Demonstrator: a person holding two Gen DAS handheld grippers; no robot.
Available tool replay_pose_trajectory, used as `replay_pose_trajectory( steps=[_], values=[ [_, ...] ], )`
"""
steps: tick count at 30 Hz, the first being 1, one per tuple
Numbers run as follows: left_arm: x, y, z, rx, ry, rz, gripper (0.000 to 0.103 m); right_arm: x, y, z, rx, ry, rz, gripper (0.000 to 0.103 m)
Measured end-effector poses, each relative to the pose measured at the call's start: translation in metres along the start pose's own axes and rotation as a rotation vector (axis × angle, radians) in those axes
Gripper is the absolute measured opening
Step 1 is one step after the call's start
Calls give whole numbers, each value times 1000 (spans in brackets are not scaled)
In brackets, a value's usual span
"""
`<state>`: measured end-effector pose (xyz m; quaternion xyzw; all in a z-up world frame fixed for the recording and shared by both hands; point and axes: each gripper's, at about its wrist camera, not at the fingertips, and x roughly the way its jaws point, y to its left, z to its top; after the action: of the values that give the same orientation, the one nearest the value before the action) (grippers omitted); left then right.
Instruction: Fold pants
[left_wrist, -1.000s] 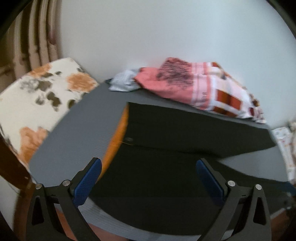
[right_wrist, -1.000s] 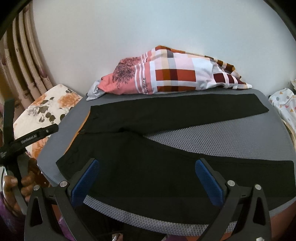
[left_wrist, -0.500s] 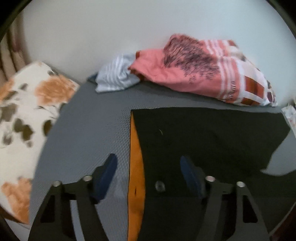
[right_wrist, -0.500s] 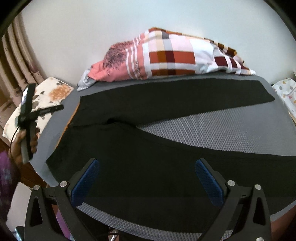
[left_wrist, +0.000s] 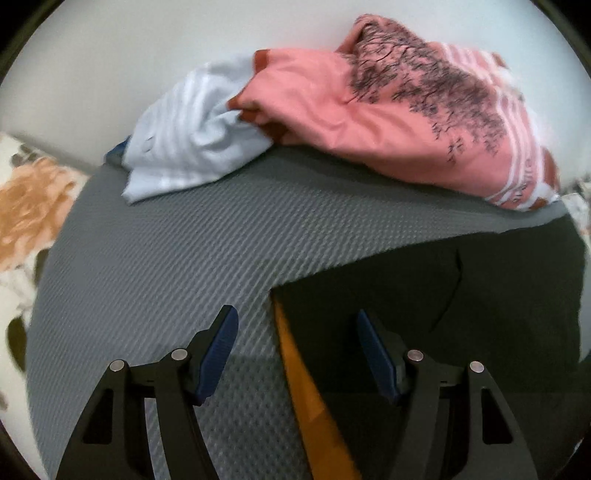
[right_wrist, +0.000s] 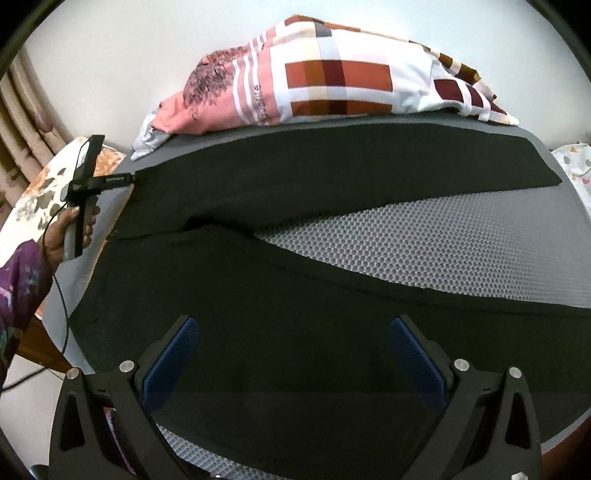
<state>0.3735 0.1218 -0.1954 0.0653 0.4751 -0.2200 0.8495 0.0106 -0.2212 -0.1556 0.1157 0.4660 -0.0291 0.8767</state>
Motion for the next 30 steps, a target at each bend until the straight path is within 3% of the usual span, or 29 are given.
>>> replay_pose_trajectory(
  steps=[2,3,4,7,8,12,15,21,24,30],
  values=[
    [4,5,0,-25,9,-58,61,4,0,0,-3,9,-10,103],
    [4,6,0,-44,-2,-75,50,6,0,1,-3,13,-12,103],
    [4,6,1,-47,6,-89,45,8,0,1,-2,16,-12,103],
    [0,2,0,-47,-7,-23,13,13,1,4,-2,17,-10,103],
    [-2,2,-1,-53,-9,-9,10,13,1,7,-2,13,-5,103],
    [-32,-17,-11,-8,-119,47,9,10,1,23,1,-9,60,103],
    [-64,-33,-17,30,-206,31,9,5,-13,45,71,-41,146,103],
    [-140,-81,-50,106,-348,-42,9,23,-67,109,386,-55,450,103],
    [-182,-101,-81,137,-399,-76,9,45,-81,145,439,-36,504,103],
    [-226,-139,-137,158,-422,-156,9,105,-108,188,619,73,580,103]
  ],
)
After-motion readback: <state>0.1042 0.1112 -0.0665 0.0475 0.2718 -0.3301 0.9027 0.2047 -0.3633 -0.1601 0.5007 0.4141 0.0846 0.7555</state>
